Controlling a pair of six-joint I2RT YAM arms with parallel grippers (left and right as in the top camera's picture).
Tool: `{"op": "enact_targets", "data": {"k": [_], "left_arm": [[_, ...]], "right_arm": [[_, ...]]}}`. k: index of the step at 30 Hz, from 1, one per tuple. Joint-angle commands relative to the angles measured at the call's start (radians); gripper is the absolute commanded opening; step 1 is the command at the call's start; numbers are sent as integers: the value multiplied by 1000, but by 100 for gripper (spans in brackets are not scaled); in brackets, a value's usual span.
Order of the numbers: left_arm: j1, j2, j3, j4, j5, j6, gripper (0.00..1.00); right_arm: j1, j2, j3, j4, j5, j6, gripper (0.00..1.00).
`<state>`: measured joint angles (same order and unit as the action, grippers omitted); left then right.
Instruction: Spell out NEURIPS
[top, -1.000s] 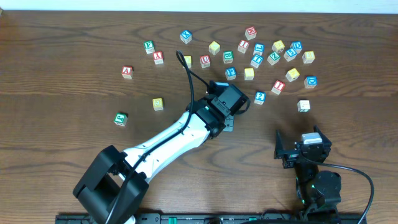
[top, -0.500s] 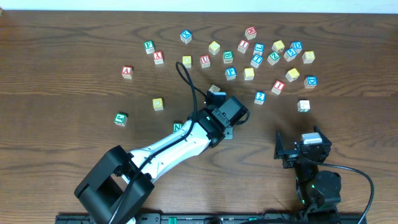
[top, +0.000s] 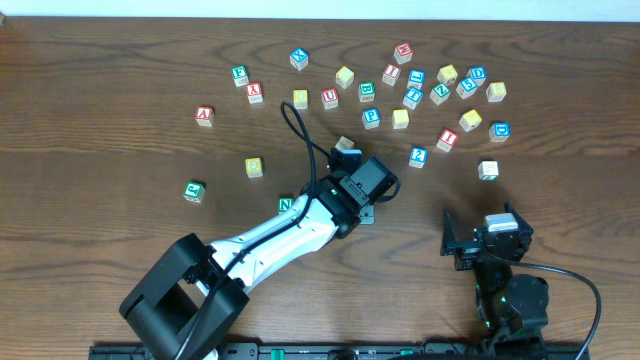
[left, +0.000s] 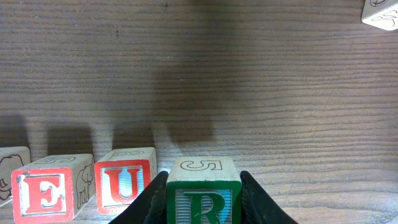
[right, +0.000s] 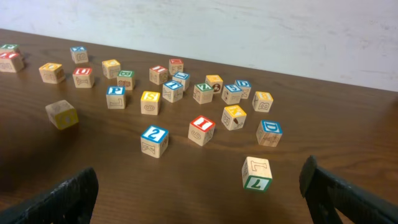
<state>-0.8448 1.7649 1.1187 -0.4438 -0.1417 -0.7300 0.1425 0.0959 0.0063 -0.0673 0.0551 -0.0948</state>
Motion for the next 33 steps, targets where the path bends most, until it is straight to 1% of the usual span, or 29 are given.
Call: {"op": "enact_targets", "data": {"k": [1, 8, 23, 26, 33], "left_arm": [[1, -26, -30, 4, -23, -9, 7], [1, -26, -69, 24, -24, -9, 8], [1, 5, -71, 58, -23, 17, 8], [1, 14, -71, 77, 3, 42, 8], [1, 22, -71, 84, 2, 40, 8]], "right_arm": [[-5, -4, -1, -4, -3, 4, 99], [-5, -4, -1, -4, -3, 4, 99], [-5, -4, -1, -4, -3, 4, 99], [-5, -4, -1, -4, -3, 4, 99], [-5, -4, -1, -4, -3, 4, 99]]}}
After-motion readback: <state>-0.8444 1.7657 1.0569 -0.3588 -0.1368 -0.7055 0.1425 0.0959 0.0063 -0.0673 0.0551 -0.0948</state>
